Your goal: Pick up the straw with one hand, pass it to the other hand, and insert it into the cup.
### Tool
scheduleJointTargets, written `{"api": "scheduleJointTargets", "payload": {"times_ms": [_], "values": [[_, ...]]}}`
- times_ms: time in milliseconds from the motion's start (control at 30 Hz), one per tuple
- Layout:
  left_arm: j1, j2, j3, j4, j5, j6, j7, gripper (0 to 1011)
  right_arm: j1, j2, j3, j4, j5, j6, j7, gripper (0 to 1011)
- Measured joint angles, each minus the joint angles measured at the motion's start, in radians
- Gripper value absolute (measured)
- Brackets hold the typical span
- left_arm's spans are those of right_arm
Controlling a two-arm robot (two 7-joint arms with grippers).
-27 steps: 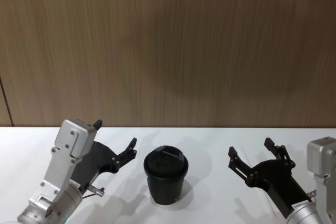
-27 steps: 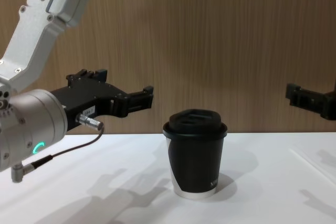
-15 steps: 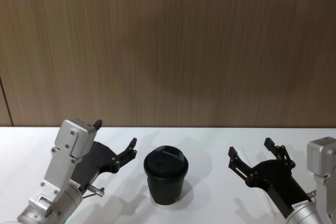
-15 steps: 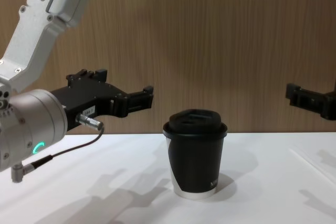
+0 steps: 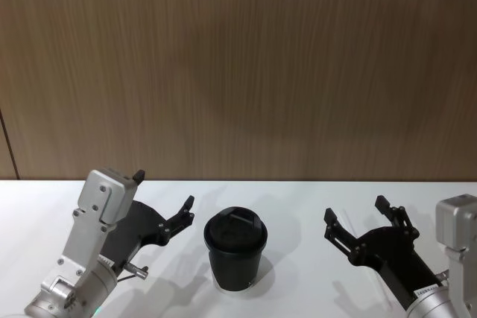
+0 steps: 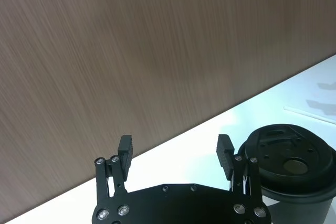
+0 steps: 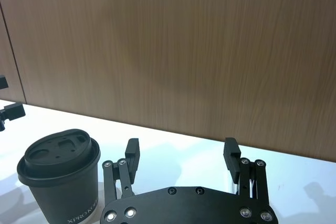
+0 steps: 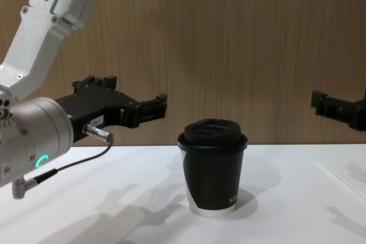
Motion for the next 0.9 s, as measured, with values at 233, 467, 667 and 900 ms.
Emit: {"api": "scheduleJointTargets", "payload": {"times_ms": [233, 467, 667, 900], "values": [[0.000, 0.000, 0.000, 0.000, 0.000, 0.000, 0.000, 1003, 0.000, 0.000, 0.000, 0.000, 0.000, 0.000, 0.000, 1001], [0.000, 0.000, 0.000, 0.000, 0.000, 0.000, 0.000, 1003, 0.000, 0.000, 0.000, 0.000, 0.000, 0.000, 0.000, 1001], [0.000, 0.000, 0.000, 0.000, 0.000, 0.000, 0.000, 1003, 0.000, 0.000, 0.000, 0.000, 0.000, 0.000, 0.000, 1001], [0.000, 0.000, 0.000, 0.000, 0.000, 0.000, 0.000, 1003, 0.000, 0.000, 0.000, 0.000, 0.000, 0.000, 0.000, 1001]]}}
